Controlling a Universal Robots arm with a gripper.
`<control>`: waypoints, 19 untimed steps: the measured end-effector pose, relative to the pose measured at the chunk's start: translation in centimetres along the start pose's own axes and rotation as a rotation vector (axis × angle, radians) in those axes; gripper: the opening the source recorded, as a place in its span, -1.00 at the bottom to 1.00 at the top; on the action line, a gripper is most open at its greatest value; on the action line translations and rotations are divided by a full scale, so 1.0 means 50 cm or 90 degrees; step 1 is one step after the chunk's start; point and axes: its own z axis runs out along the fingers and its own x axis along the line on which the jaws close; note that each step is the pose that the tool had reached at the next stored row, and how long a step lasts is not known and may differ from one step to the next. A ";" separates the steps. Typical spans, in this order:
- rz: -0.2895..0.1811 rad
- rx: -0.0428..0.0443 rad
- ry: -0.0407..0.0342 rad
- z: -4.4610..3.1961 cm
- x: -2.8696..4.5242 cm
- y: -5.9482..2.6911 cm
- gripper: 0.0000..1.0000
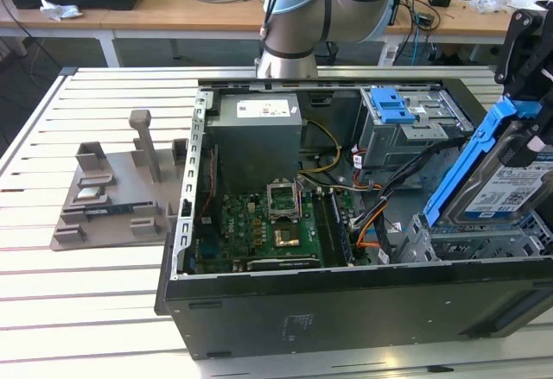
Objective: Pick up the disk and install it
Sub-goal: 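Insert the disk into the insertion slot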
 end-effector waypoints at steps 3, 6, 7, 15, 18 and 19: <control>0.000 0.0000 -0.0001 0.007 -0.003 -0.001 -0.26; 0.000 -0.0001 0.0002 0.014 -0.003 -0.001 -0.26; 0.000 0.0000 0.0000 0.020 -0.003 -0.002 -0.26; 0.000 0.0000 -0.0001 0.044 -0.002 -0.003 -0.26; 0.000 0.0000 0.0000 0.053 -0.002 -0.004 -0.26; 0.000 0.0000 0.0000 0.055 -0.002 -0.004 -0.26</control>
